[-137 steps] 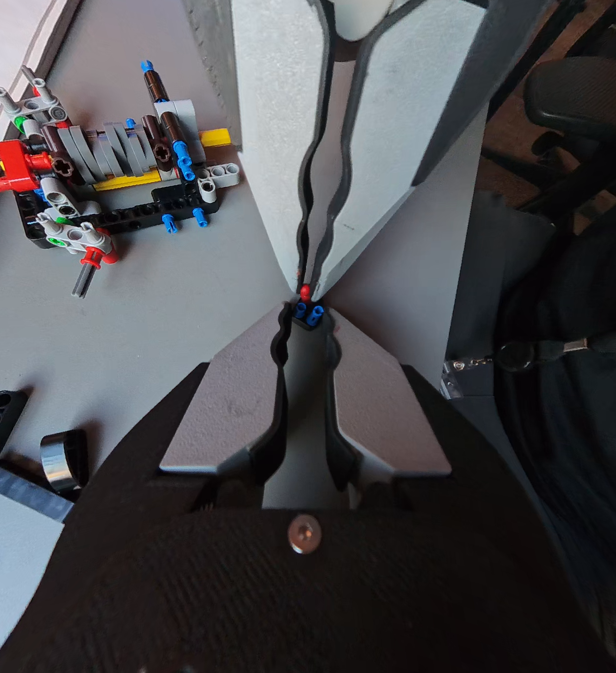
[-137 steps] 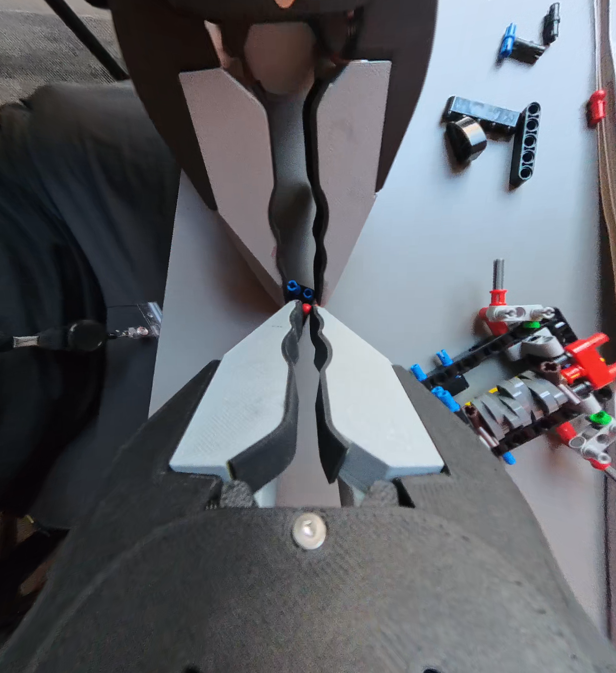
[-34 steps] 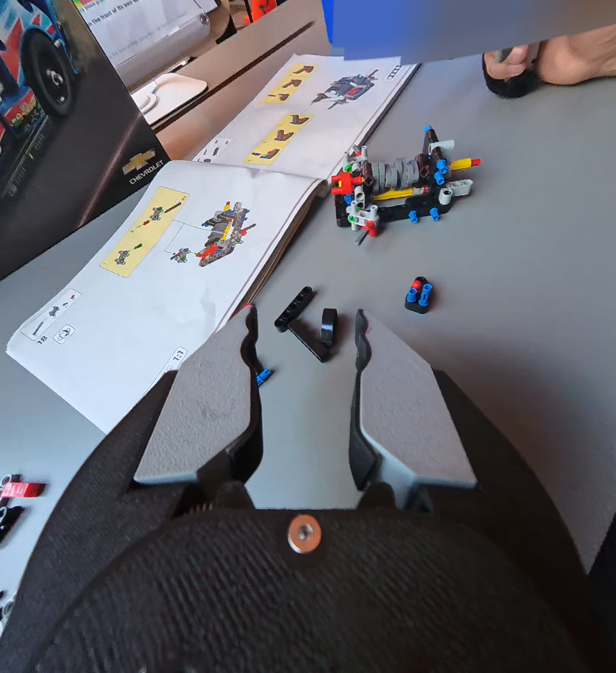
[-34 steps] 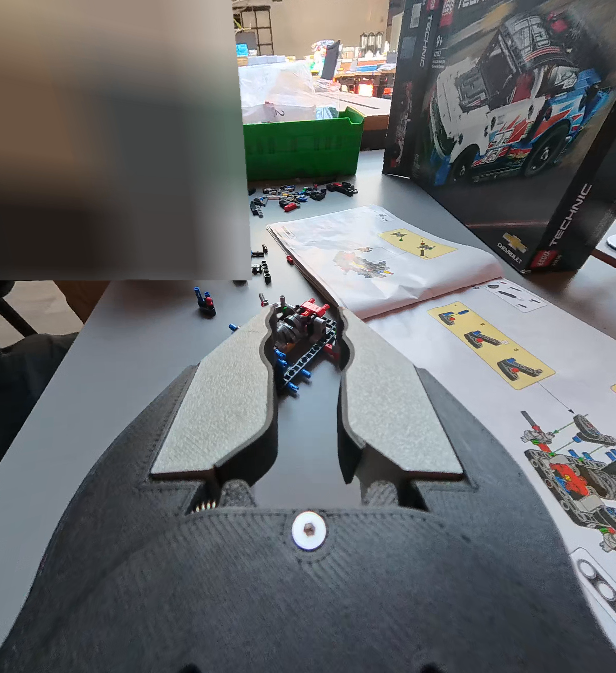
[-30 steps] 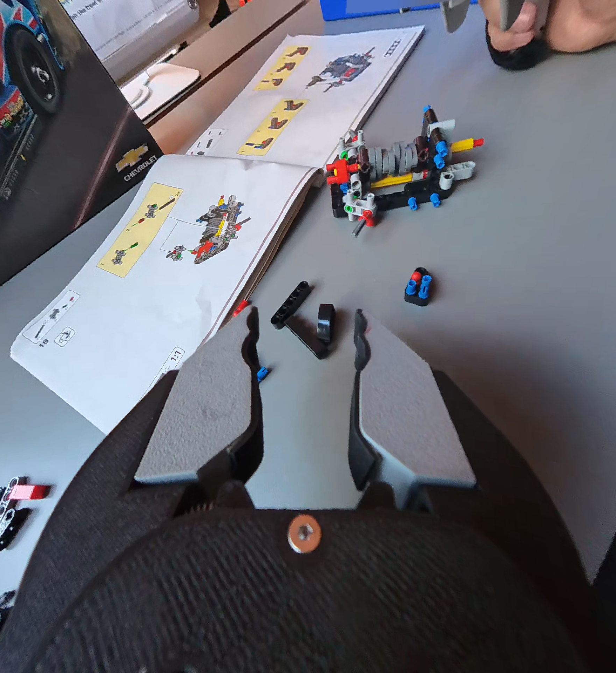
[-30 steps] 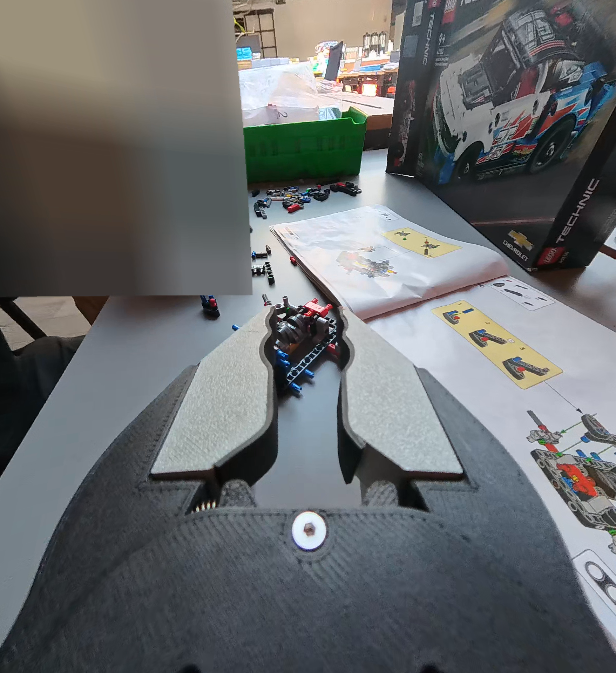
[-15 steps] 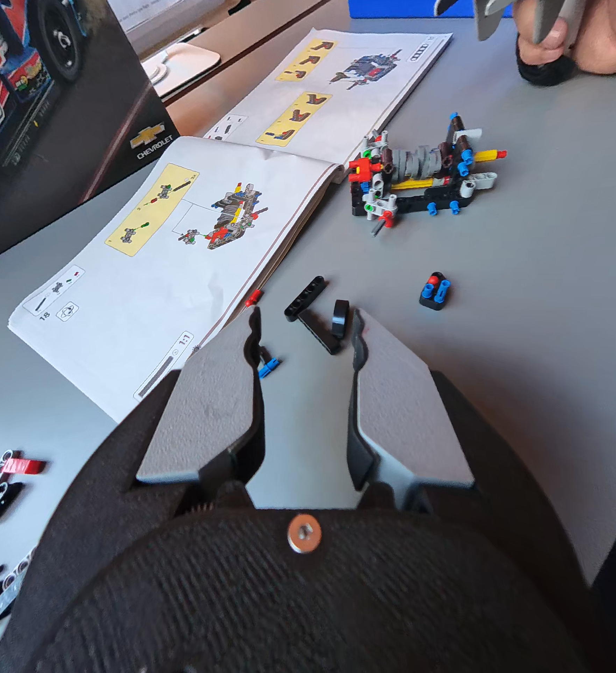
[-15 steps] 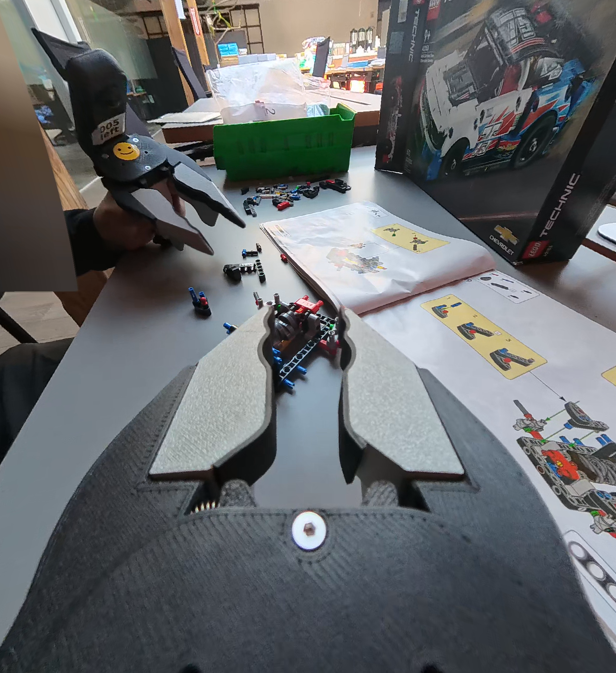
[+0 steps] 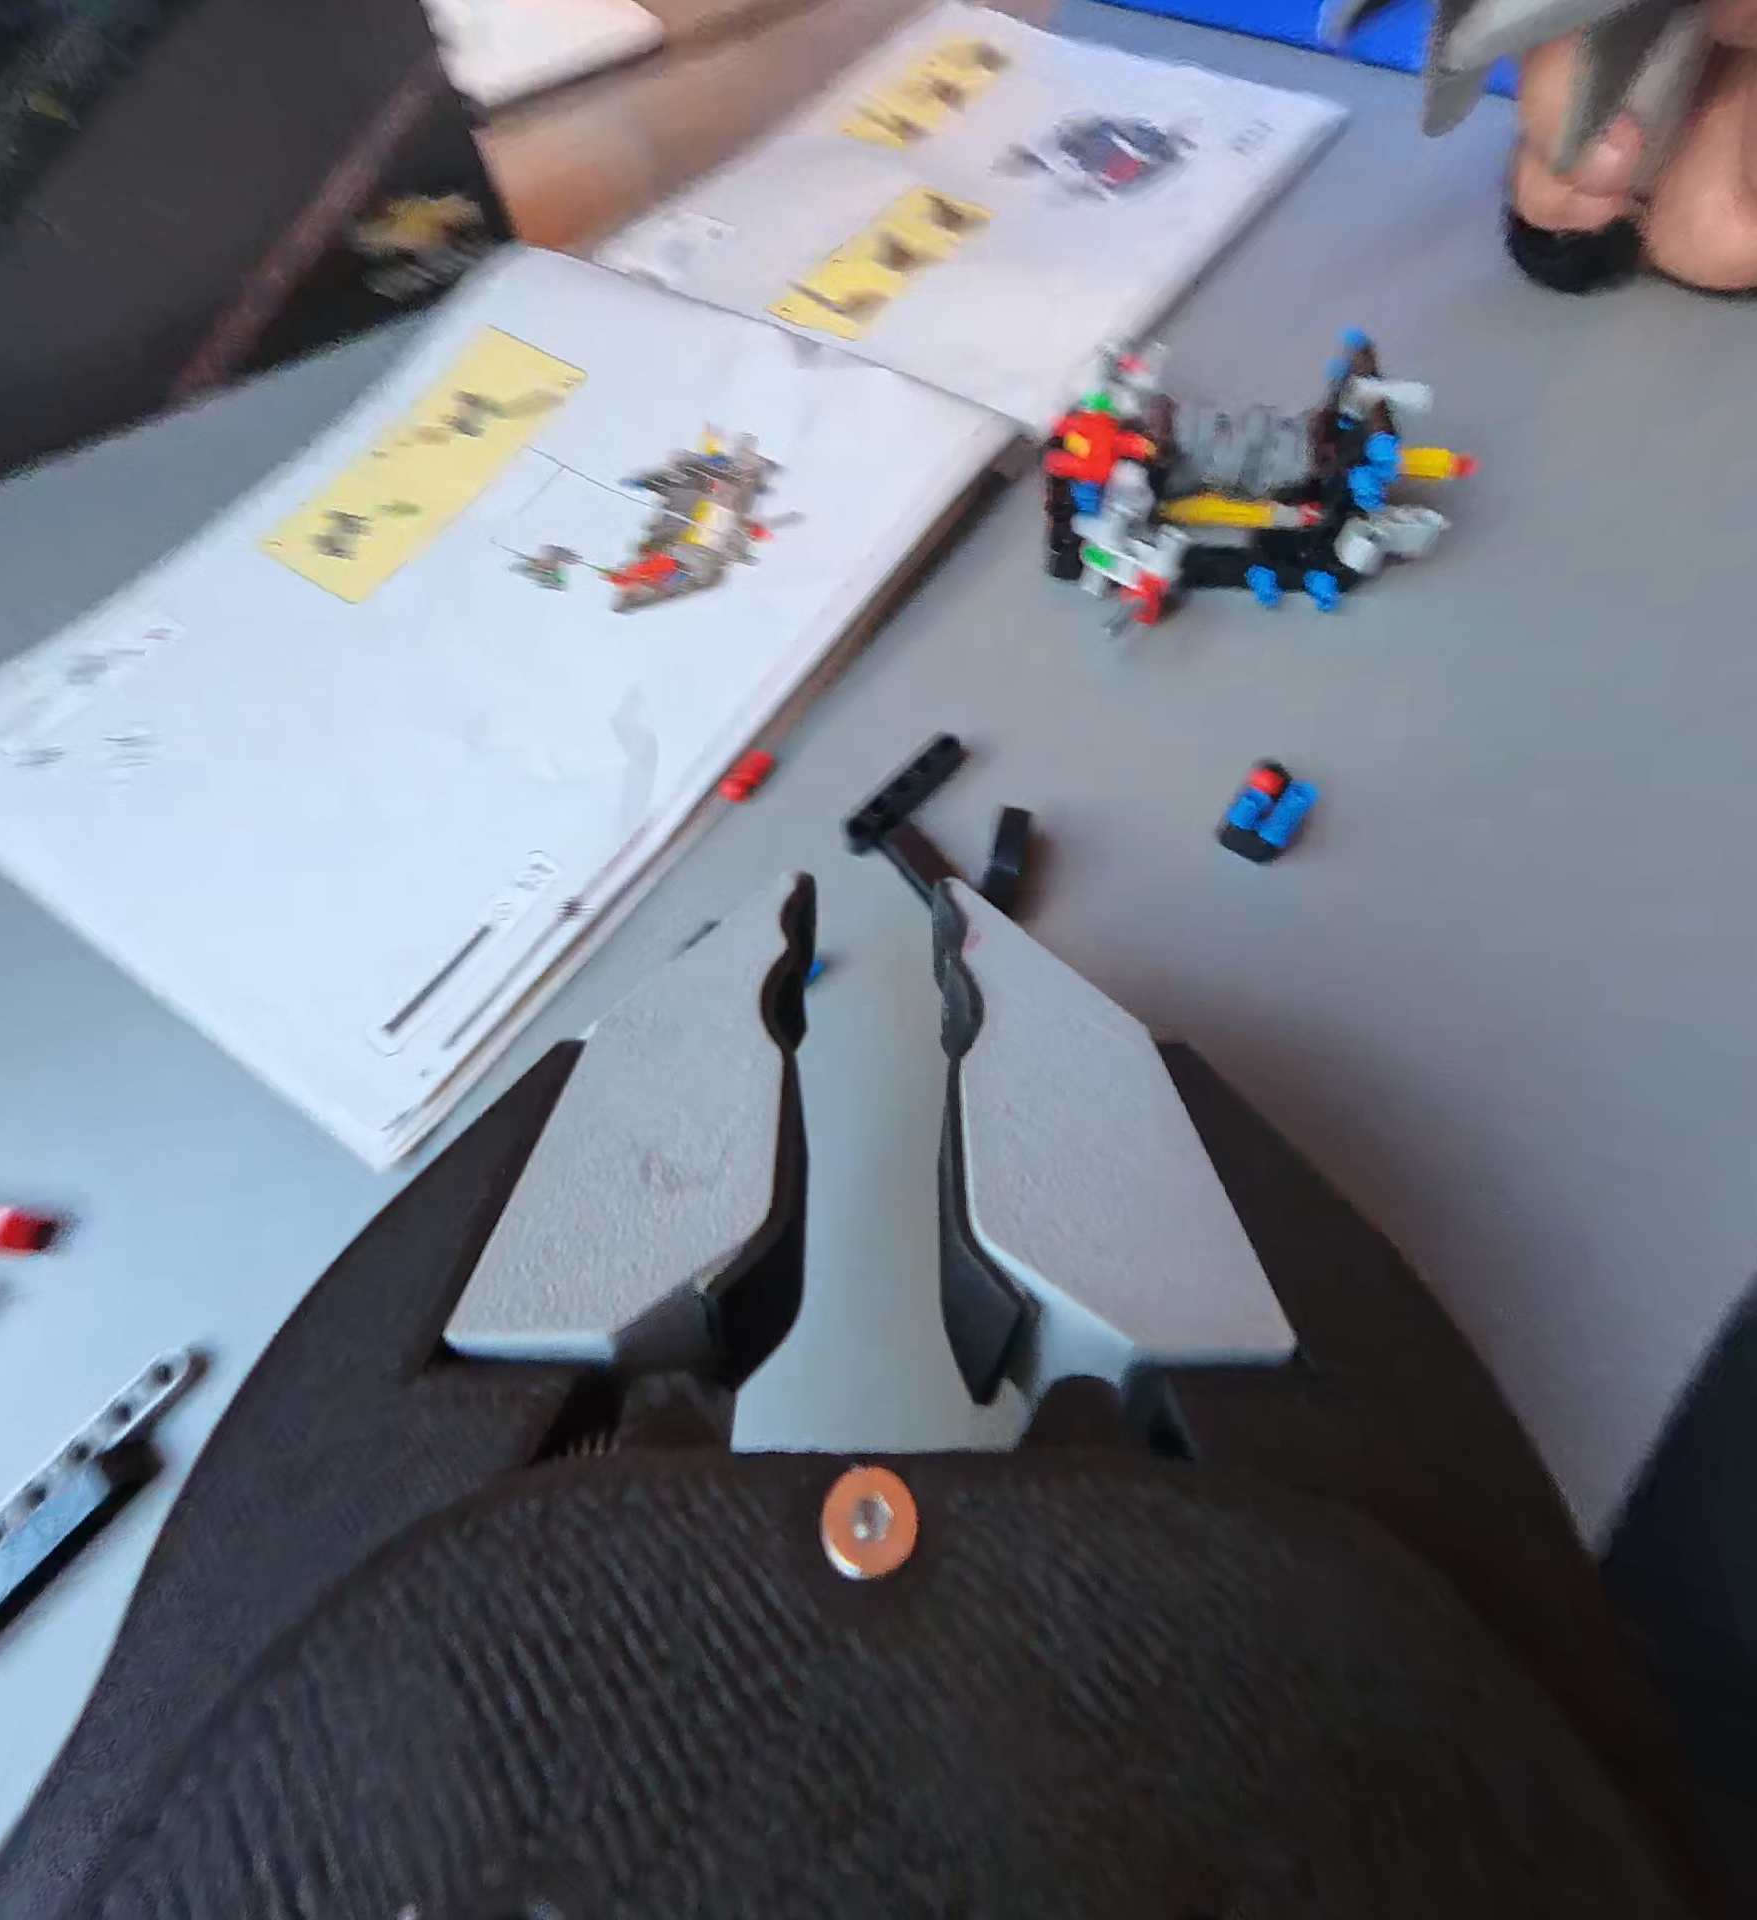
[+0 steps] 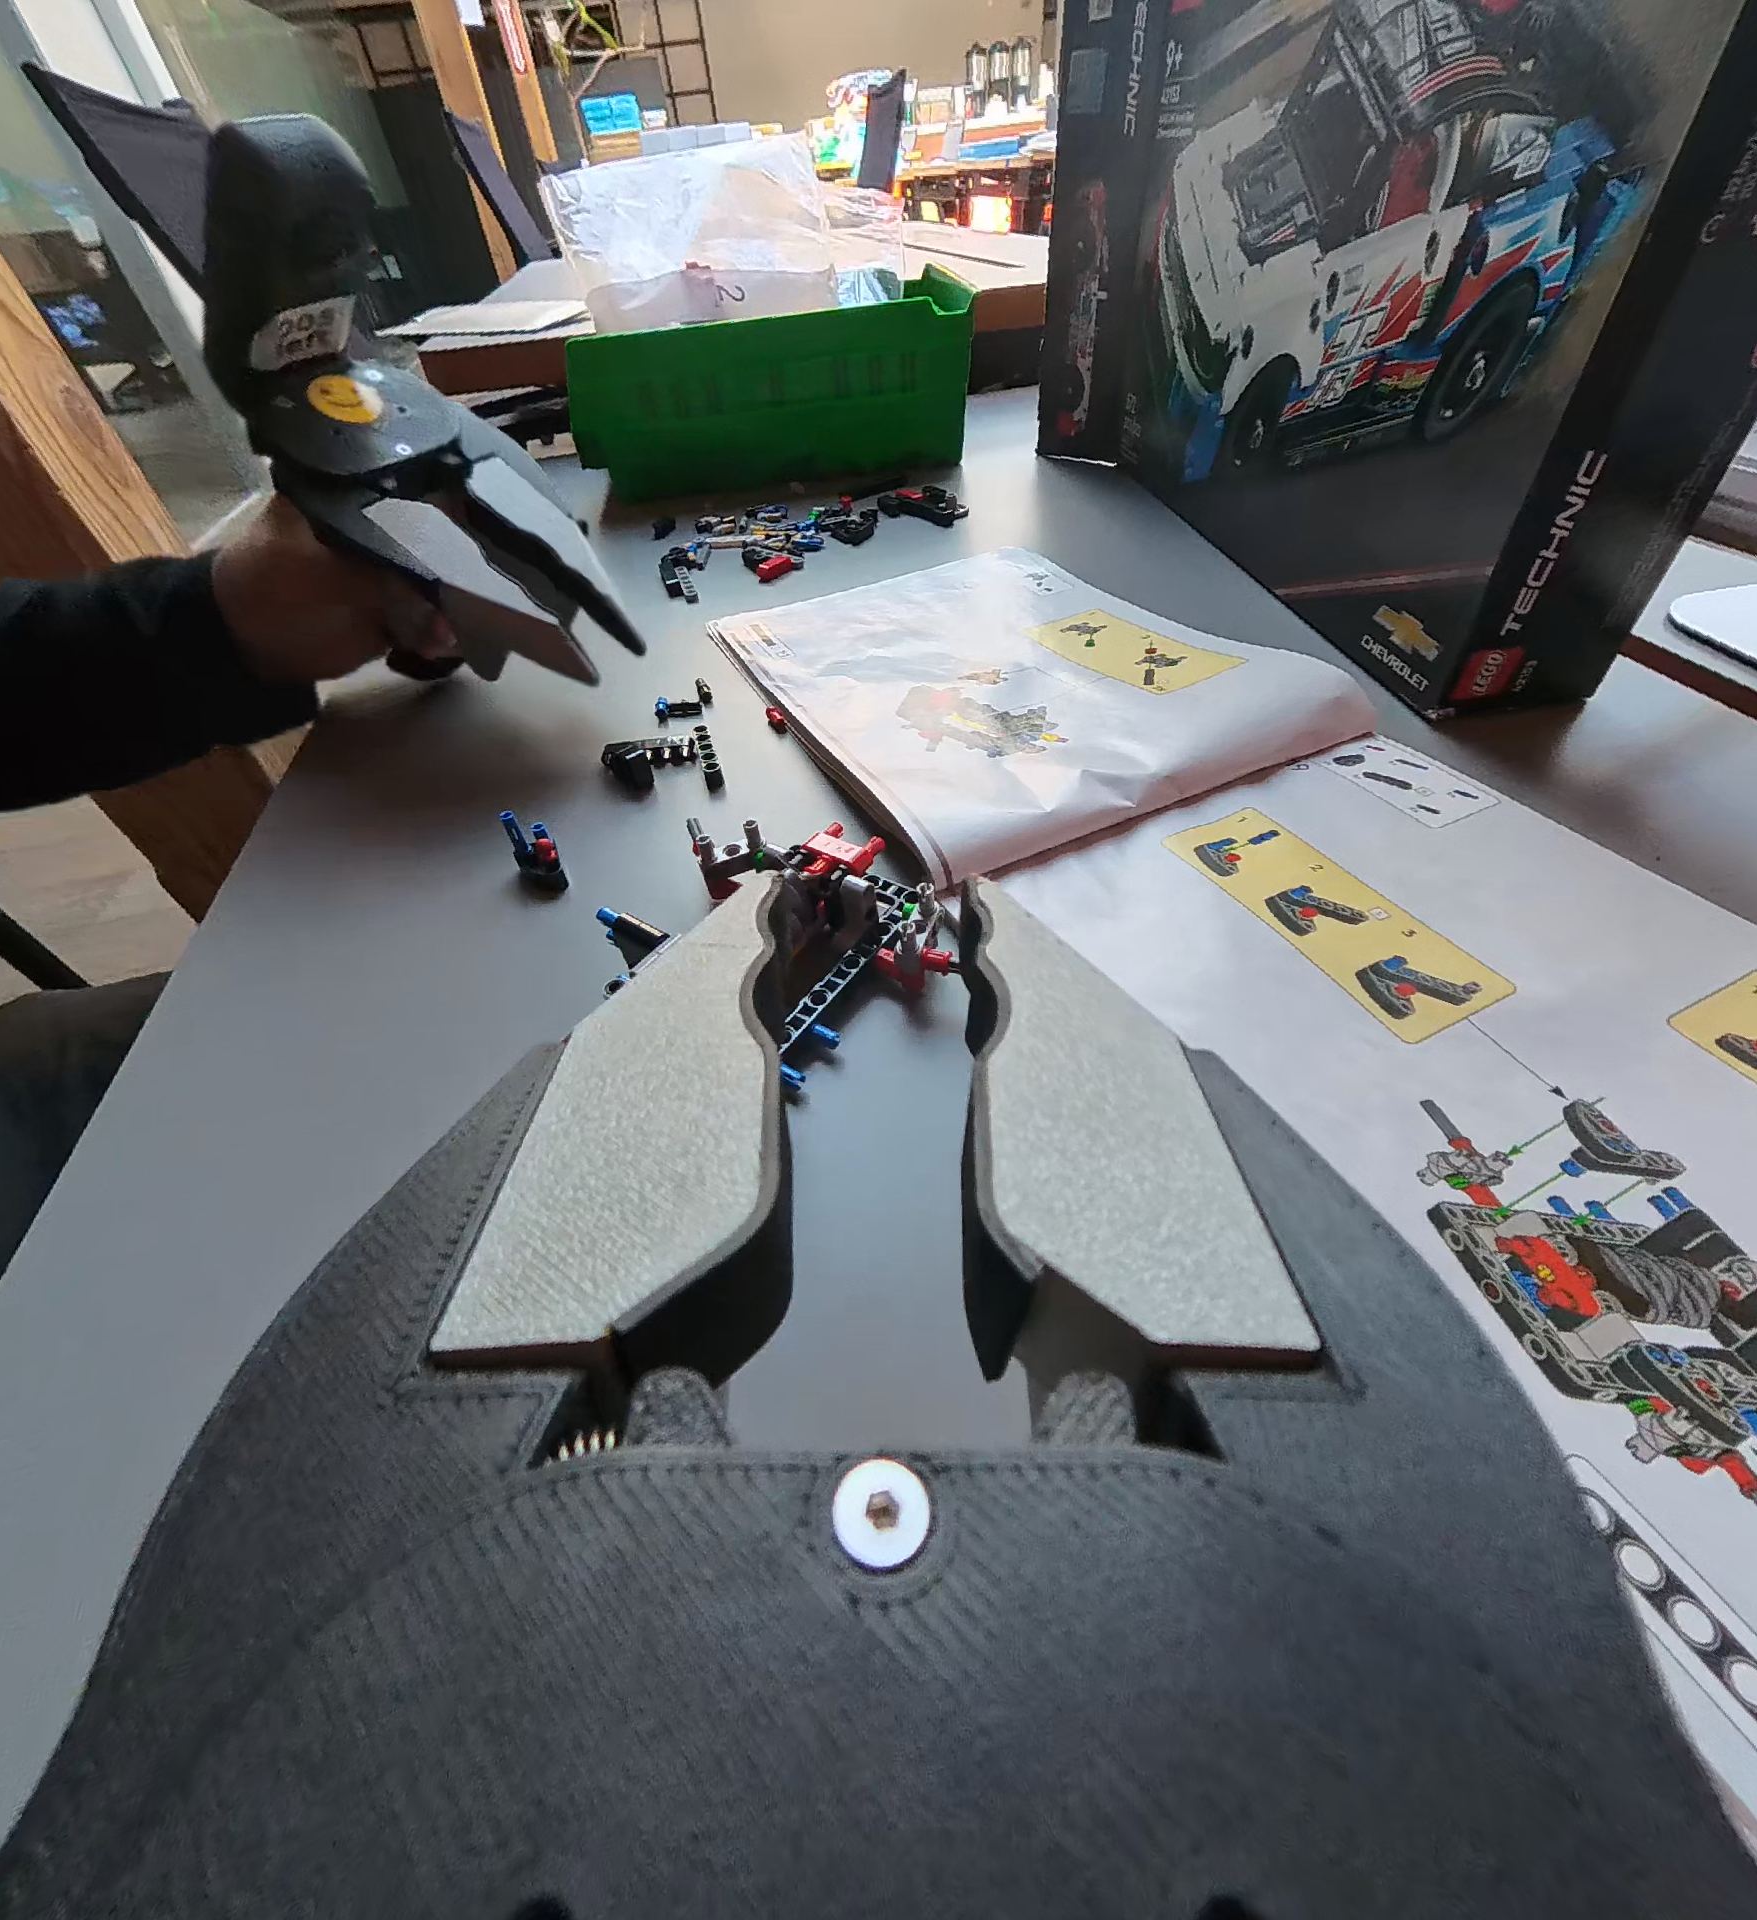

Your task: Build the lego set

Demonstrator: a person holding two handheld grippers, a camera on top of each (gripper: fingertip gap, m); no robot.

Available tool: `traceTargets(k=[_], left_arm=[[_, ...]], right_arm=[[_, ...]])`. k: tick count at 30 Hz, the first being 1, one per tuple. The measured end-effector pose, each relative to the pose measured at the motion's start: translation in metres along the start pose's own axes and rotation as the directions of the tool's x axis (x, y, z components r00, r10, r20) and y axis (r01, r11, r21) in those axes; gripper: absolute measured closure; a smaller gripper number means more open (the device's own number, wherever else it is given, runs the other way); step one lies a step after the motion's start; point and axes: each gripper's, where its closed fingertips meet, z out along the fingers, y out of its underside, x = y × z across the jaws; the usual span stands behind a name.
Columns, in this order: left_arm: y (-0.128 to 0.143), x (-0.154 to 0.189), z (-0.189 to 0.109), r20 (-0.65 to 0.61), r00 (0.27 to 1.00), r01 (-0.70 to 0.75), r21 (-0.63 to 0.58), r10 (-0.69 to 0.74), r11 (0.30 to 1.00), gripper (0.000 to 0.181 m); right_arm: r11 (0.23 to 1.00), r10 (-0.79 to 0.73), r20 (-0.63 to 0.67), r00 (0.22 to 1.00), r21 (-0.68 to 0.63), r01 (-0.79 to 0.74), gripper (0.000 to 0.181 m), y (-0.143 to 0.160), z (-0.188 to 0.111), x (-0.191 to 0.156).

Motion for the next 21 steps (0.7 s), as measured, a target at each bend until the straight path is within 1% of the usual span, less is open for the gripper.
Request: traceTargets(k=[1,2,3,5,7,11,15,16,17,21], left_arm=[[0.006,0.004,0.003,-0.059,0.998,-0.004,-0.071,0.000,0.997,0.160],[0.011,0.000,0.005,-0.060,0.998,-0.016,-0.149,0.007,0.989,0.153],[0.013,-0.005,0.008,-0.060,0.998,-0.042,-0.201,0.031,0.979,0.151],[0.003,-0.007,0.013,-0.086,0.992,-0.109,-0.222,0.092,0.969,0.158],[-0.006,-0.004,0.020,-0.124,0.984,-0.155,-0.241,0.128,0.958,0.159],[-0.002,0.000,0.037,-0.177,0.969,-0.220,-0.318,0.171,0.922,0.159],[0.004,0.007,0.051,-0.215,0.964,-0.229,-0.370,0.157,0.901,0.159],[0.007,0.007,0.053,-0.210,0.965,-0.230,-0.391,0.157,0.891,0.165],[0.006,0.008,0.054,-0.215,0.967,-0.216,-0.390,0.139,0.895,0.175],[0.006,0.004,0.054,-0.194,0.978,-0.157,-0.416,0.081,0.896,0.176]], right_arm=[[1.000,0.002,0.005,1.000,-0.001,-0.002,0.153,0.000,0.000,0.000],[1.000,0.002,0.009,1.000,-0.004,-0.002,0.153,0.001,0.000,-0.001],[1.000,0.000,0.010,1.000,-0.007,0.000,0.153,0.001,0.001,-0.001],[1.000,-0.008,0.009,1.000,-0.013,0.008,0.154,0.002,0.001,-0.002],[1.000,-0.015,0.009,1.000,-0.014,0.015,0.155,0.002,0.001,-0.003],[1.000,-0.009,0.024,1.000,-0.011,0.009,0.156,0.001,0.001,-0.005],[1.000,-0.003,0.034,0.999,-0.006,0.003,0.156,0.001,0.000,-0.006],[1.000,-0.003,0.035,0.999,-0.006,0.003,0.156,0.001,0.000,-0.006],[1.000,-0.003,0.038,0.999,-0.007,0.003,0.156,0.001,0.000,-0.006],[1.000,-0.006,0.044,0.999,-0.011,0.007,0.157,0.001,0.001,-0.008]])
